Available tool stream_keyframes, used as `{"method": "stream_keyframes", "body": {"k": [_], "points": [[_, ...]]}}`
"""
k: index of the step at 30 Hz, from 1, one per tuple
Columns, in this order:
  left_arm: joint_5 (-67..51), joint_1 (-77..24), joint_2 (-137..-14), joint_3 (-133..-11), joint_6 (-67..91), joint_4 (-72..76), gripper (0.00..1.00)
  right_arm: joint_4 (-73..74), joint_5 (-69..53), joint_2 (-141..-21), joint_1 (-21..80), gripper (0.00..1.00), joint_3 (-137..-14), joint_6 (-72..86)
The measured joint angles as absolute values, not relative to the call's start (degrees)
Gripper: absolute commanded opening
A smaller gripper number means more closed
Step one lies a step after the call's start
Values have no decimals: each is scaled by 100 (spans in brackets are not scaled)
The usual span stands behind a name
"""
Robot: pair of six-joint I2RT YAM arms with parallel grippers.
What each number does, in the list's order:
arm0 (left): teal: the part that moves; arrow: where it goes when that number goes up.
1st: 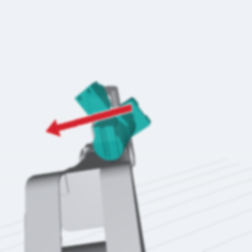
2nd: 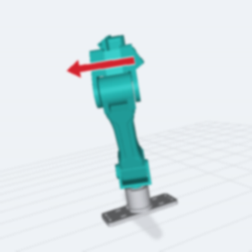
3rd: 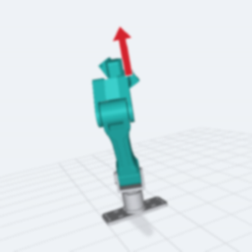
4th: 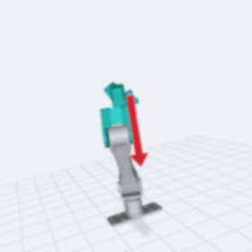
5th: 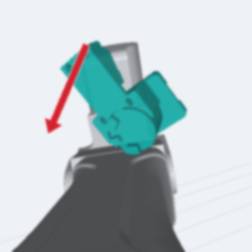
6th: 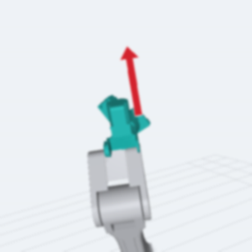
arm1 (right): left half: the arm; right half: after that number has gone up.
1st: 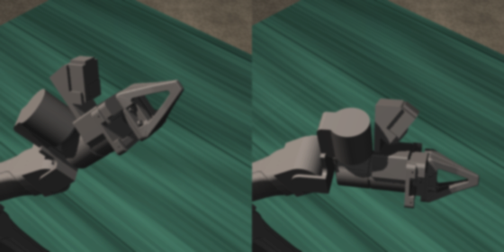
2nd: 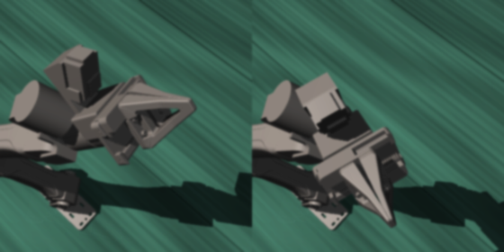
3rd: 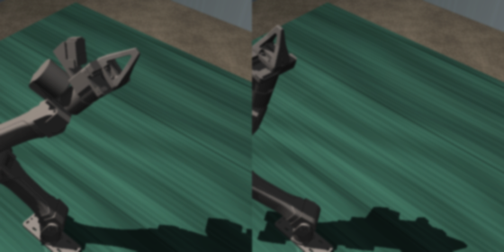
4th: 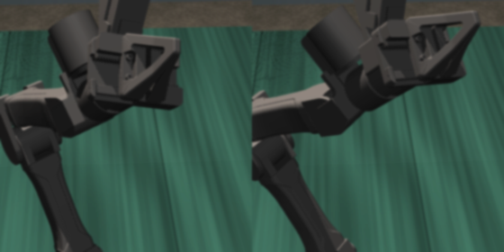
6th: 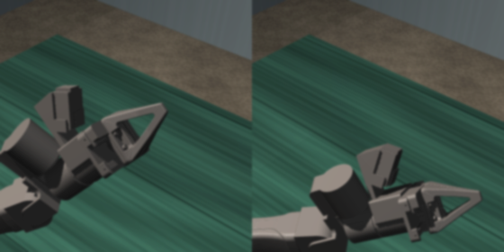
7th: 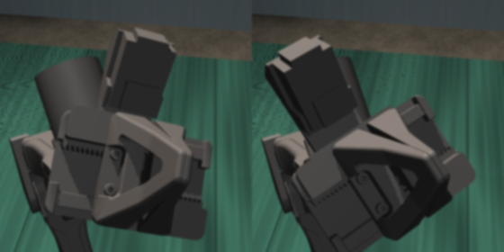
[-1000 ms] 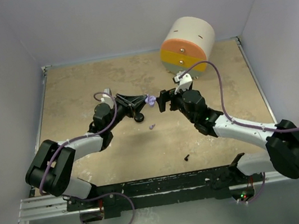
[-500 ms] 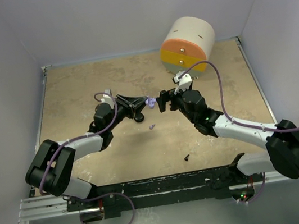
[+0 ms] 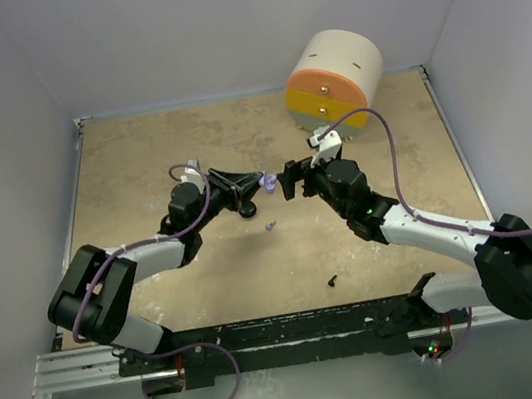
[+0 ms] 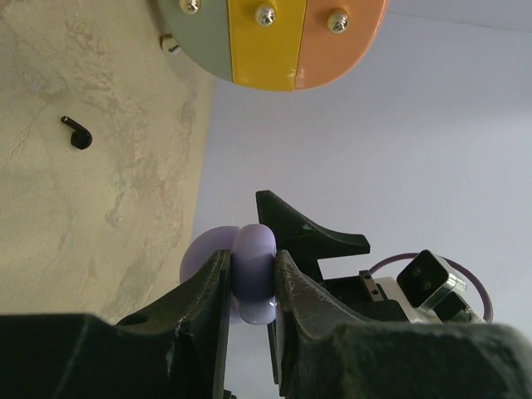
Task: Insert the wireless bluetooth earbuds into the charging case
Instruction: Place the earbud in the charging case.
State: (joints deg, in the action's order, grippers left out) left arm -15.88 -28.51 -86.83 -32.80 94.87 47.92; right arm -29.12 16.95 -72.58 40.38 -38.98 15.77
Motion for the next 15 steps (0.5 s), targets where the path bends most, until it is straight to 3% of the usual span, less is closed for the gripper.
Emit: {"method": "stream_keyframes", "body": {"k": [15], "points": [[-1588, -2851, -8755, -3356, 9487, 4794, 0, -2917, 1695, -7223, 4032, 100, -3885, 1538]]}}
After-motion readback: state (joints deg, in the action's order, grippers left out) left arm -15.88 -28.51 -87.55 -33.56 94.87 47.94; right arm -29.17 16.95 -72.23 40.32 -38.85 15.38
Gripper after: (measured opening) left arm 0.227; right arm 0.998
